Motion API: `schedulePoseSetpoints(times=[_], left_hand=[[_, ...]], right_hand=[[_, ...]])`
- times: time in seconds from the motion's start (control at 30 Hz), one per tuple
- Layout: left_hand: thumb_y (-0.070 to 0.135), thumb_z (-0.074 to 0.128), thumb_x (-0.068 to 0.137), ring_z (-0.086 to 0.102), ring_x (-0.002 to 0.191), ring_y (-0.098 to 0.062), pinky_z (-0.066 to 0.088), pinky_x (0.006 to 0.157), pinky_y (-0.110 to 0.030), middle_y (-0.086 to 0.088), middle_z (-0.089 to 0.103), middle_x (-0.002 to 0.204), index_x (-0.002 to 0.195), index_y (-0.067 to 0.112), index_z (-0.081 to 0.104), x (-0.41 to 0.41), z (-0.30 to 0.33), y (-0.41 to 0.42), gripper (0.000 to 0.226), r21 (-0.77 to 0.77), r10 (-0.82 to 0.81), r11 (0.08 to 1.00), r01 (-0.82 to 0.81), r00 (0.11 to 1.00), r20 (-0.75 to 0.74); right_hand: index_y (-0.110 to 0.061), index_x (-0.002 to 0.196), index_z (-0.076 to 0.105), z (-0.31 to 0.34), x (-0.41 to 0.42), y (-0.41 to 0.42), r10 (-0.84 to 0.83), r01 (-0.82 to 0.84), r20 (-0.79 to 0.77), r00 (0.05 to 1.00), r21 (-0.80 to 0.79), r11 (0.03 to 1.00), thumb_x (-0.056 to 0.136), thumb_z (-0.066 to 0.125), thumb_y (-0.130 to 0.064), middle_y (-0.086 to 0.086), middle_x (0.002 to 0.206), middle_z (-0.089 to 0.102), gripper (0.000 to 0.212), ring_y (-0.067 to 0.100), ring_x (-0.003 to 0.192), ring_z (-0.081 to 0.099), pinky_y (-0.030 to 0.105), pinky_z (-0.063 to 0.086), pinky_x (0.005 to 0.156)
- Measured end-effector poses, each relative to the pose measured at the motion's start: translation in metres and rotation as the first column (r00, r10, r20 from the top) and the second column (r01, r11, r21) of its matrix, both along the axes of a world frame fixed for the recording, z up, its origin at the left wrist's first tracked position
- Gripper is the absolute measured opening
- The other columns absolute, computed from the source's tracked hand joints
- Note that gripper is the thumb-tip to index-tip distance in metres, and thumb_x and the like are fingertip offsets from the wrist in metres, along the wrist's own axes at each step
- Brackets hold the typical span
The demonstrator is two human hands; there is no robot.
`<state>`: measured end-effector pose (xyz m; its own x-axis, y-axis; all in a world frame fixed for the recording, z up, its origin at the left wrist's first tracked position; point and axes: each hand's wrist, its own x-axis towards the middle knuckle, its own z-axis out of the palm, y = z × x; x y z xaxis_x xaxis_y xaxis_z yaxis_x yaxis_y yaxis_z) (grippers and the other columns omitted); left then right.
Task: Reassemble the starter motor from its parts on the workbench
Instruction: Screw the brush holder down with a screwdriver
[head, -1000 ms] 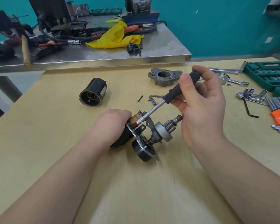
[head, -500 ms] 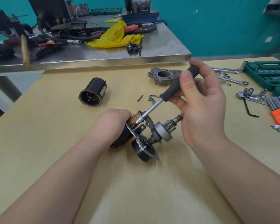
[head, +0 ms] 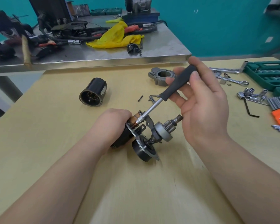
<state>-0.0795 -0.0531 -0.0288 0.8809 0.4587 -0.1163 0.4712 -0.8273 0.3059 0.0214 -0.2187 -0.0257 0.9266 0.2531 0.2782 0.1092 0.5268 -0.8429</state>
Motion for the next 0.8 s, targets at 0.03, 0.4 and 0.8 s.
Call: schedulePoseSetpoints(times=[0.03,0.4,0.8], left_hand=[[0.0,0.051,0.099,0.061,0.106,-0.034,0.043,0.077,-0.034,-0.015,0.064,0.106,0.109,0.007,0.068,0.0001,0.0007,-0.0004,0.021,-0.012,0.005,1.0,-0.005,1.0,0.0],[0.002,0.051,0.1,0.061,0.108,-0.034,0.043,0.08,-0.031,-0.014,0.064,0.11,0.103,0.012,0.061,0.0006,0.0037,-0.0027,0.015,0.01,-0.002,1.0,0.002,1.0,-0.028],[0.003,0.05,0.101,0.061,0.11,-0.033,0.044,0.081,-0.032,-0.014,0.066,0.113,0.113,0.009,0.067,0.0005,0.0035,-0.0017,0.022,0.025,-0.012,1.0,0.012,1.0,-0.02]], right_hand=[[-0.014,0.142,0.062,0.0007,0.0004,-0.0005,0.01,-0.01,0.001,1.0,0.001,1.0,0.107,0.053,-0.014,0.013,0.119,0.076,0.036,0.034,0.11,0.076,0.049,0.064,0.086],[-0.017,0.141,0.065,-0.0017,0.0002,-0.0004,-0.025,0.025,0.02,1.0,0.0,1.0,0.107,0.054,-0.013,0.013,0.117,0.075,0.035,0.032,0.108,0.076,0.054,0.064,0.089],[-0.013,0.147,0.059,-0.0022,0.0005,-0.0001,-0.009,0.01,0.059,0.998,-0.016,1.0,0.104,0.058,-0.013,0.014,0.118,0.073,0.043,0.03,0.108,0.076,0.05,0.064,0.088]])
